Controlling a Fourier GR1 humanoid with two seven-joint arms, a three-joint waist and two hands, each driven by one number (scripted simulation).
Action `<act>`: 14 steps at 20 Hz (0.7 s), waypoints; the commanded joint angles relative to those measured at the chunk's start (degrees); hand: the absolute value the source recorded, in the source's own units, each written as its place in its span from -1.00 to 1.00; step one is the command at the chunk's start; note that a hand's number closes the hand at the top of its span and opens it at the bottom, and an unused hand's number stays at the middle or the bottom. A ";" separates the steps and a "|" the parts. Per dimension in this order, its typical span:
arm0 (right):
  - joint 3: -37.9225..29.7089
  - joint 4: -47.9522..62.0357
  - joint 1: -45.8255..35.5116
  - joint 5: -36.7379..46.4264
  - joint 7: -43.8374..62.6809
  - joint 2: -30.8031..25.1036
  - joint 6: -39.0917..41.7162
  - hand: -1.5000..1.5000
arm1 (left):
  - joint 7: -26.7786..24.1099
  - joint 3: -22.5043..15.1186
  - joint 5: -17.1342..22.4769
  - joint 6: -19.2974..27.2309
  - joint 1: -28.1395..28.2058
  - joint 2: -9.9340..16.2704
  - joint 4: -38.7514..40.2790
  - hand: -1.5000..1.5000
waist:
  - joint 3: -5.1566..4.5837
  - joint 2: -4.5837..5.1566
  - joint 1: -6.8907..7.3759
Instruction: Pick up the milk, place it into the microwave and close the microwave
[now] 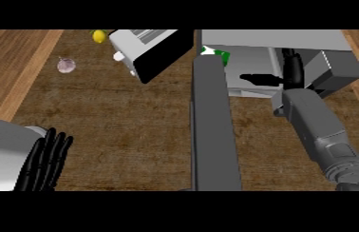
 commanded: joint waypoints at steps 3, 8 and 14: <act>-0.35 0.14 6.40 -1.38 -3.25 0.06 7.97 -1.00 | 1.55 -0.42 1.34 -1.02 1.83 0.83 -3.93 -1.00 | 0.59 0.12 -1.36; 0.00 -0.35 12.26 -1.68 -3.93 3.46 5.82 -1.00 | 1.08 -2.76 -0.84 0.41 3.72 -0.54 -4.46 -1.00 | 0.57 -0.16 -2.02; 0.76 -2.35 16.23 -2.62 -3.81 5.03 10.97 -1.00 | -1.26 -2.16 -0.02 0.01 3.54 -0.23 -0.59 -1.00 | 0.50 -0.31 -2.36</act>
